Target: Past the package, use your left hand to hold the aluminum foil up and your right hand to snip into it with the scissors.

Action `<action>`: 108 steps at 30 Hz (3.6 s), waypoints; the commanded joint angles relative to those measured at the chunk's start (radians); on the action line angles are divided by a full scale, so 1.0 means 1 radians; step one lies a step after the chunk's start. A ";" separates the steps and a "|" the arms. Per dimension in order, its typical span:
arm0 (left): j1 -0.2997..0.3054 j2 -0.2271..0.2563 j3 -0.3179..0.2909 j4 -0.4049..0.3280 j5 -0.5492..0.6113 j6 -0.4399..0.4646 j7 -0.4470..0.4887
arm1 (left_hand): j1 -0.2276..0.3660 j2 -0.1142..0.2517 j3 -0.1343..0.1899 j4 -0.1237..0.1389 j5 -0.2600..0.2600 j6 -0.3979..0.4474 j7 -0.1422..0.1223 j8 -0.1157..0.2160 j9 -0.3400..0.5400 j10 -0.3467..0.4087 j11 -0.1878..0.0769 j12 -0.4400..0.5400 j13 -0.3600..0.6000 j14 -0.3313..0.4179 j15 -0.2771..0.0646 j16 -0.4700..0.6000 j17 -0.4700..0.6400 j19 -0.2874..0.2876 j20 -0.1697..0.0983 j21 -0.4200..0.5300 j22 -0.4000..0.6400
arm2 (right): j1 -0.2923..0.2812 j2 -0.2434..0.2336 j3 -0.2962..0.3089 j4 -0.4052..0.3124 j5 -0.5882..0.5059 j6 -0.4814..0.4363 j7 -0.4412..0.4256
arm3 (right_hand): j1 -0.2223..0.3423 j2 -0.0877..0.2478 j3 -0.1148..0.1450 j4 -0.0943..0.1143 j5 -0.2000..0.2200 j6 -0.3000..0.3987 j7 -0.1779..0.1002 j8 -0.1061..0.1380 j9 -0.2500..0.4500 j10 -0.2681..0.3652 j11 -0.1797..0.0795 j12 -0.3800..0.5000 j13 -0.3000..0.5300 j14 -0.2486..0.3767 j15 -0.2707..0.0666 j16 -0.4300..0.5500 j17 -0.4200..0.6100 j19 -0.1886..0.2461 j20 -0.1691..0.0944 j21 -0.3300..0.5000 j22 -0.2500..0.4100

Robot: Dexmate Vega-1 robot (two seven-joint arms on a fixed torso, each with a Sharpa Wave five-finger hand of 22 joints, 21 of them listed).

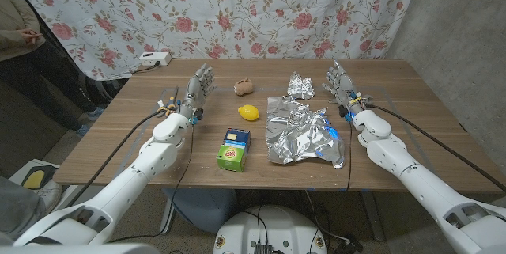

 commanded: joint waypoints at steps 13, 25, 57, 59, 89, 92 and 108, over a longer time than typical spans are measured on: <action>0.008 0.010 -0.024 0.012 -0.021 -0.025 -0.020 | 0.012 0.000 0.005 -0.001 0.006 0.001 -0.009 0.005 0.005 0.007 0.002 0.005 0.003 0.005 0.000 0.008 0.005 0.000 0.007 0.007 0.001 | 0.000 -0.004 -0.007 -0.030 -0.014 -0.020 -0.022 | 0.011 0.002 0.008 -0.002 0.004 -0.006 -0.001 0.005 0.002 0.004 0.008 0.007 0.000 -0.011 -0.003 0.008 -0.002 -0.002 0.009 0.007 0.003; 0.018 0.022 -0.040 0.021 -0.029 -0.042 -0.032 | 0.015 0.001 0.006 -0.002 0.006 0.003 -0.009 0.006 0.005 0.007 -0.001 0.005 0.003 -0.003 -0.005 0.005 0.005 -0.007 0.002 0.004 0.001 | -0.007 -0.002 -0.017 -0.069 -0.028 -0.045 -0.056 | 0.014 0.004 0.009 -0.004 0.003 -0.005 0.002 0.005 0.002 0.003 0.007 0.007 -0.002 -0.012 -0.004 0.008 -0.005 -0.002 0.008 0.008 0.003; 0.059 0.060 -0.039 -0.069 0.088 -0.065 0.097 | 0.025 0.005 0.008 -0.005 0.006 -0.001 -0.013 0.004 0.005 0.009 0.000 0.005 0.003 -0.023 -0.005 0.002 0.004 -0.025 -0.008 0.001 0.001 | -0.007 -0.049 0.020 -0.040 0.009 -0.028 0.016 | 0.023 0.007 0.011 -0.009 0.002 -0.007 0.005 0.005 0.002 -0.004 0.008 0.005 -0.004 -0.021 -0.002 0.006 -0.012 -0.010 0.006 0.007 0.003; 0.062 0.063 -0.041 -0.072 0.096 -0.066 0.107 | 0.026 0.006 0.008 -0.005 0.006 -0.001 -0.013 0.005 0.005 0.009 0.001 0.005 0.003 -0.024 -0.006 0.001 0.004 -0.027 -0.008 0.000 0.001 | -0.009 -0.049 0.023 -0.041 0.014 -0.028 0.017 | 0.023 0.008 0.011 -0.009 0.002 -0.007 0.005 0.005 0.002 -0.006 0.009 0.004 -0.004 -0.022 -0.002 0.006 -0.013 -0.011 0.007 0.006 0.003; 0.119 0.130 -0.087 -0.143 0.206 -0.039 0.257 | 0.041 0.014 0.013 -0.007 0.008 0.006 -0.013 0.007 0.005 0.023 -0.002 0.011 0.004 -0.027 -0.007 0.006 0.004 -0.034 -0.013 0.002 0.001 | -0.010 -0.067 0.017 -0.059 -0.026 -0.002 0.011 | 0.032 0.011 0.014 -0.014 0.001 -0.011 0.001 0.004 0.002 -0.012 0.008 0.004 -0.007 -0.036 -0.003 0.004 -0.020 -0.025 0.001 0.004 0.003; 0.126 0.140 -0.091 -0.158 0.232 -0.027 0.285 | 0.044 0.016 0.014 -0.008 0.008 0.007 -0.014 0.008 0.005 0.026 -0.001 0.012 0.004 -0.026 -0.007 0.006 0.004 -0.034 -0.015 0.003 0.001 | -0.011 -0.066 0.018 -0.061 -0.024 -0.005 0.009 | 0.033 0.011 0.014 -0.014 0.001 -0.011 0.001 0.004 0.002 -0.012 0.009 0.004 -0.007 -0.039 -0.003 0.003 -0.020 -0.027 0.001 0.004 0.003; 0.159 0.195 -0.108 -0.238 0.332 0.062 0.382 | 0.056 0.018 0.016 -0.011 0.010 0.006 -0.006 0.008 0.006 0.043 -0.011 0.019 0.007 -0.017 0.006 0.011 0.005 -0.045 -0.008 0.001 0.001 | -0.013 -0.078 0.010 -0.075 -0.057 0.008 0.001 | 0.042 0.015 0.017 -0.018 0.000 -0.011 0.000 0.004 0.001 -0.013 0.006 0.005 -0.008 -0.049 -0.001 0.002 -0.023 -0.037 0.000 0.002 0.003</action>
